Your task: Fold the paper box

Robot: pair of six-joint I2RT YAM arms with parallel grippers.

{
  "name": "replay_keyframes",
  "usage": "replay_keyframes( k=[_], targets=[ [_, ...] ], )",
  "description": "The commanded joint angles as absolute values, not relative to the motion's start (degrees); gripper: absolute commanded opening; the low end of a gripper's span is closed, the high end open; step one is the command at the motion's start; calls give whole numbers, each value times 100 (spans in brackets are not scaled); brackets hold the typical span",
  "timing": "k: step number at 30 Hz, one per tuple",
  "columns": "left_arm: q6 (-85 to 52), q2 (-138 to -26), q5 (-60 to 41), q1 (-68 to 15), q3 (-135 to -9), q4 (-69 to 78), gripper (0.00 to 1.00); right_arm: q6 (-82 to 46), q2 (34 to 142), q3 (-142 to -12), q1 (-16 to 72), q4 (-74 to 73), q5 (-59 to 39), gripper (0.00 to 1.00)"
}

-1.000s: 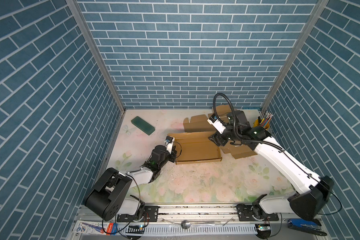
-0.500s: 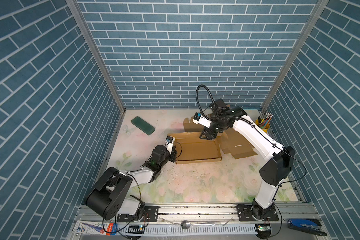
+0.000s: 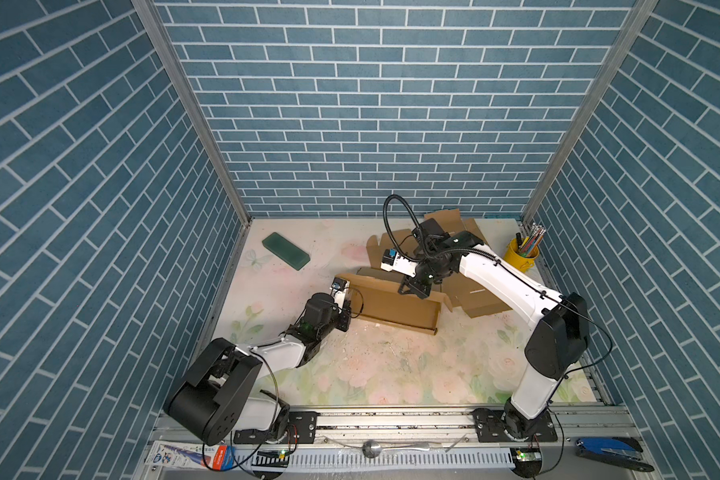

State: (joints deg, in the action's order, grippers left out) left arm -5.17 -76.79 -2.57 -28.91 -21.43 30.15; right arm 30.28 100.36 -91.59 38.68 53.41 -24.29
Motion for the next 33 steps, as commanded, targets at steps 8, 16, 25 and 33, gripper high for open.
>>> replay_keyframes(
  k=[8,16,25,33],
  targets=[
    [-1450,-5842,766,-2910,-2146,1106,27,2977,9402,-8072,4072,4355,-2079,2],
    [-1739,-4782,1696,-2664,-2885,-692,42,2841,9237,-7202,4465,3580,-1658,0],
    [-1410,-5762,59,-2394,-3946,-877,59,3073,9246,-6358,4870,2806,-804,1],
    [-1543,-7406,-1306,-2296,-4473,-391,65,2790,9333,-5968,5076,2196,-593,21]
  ],
)
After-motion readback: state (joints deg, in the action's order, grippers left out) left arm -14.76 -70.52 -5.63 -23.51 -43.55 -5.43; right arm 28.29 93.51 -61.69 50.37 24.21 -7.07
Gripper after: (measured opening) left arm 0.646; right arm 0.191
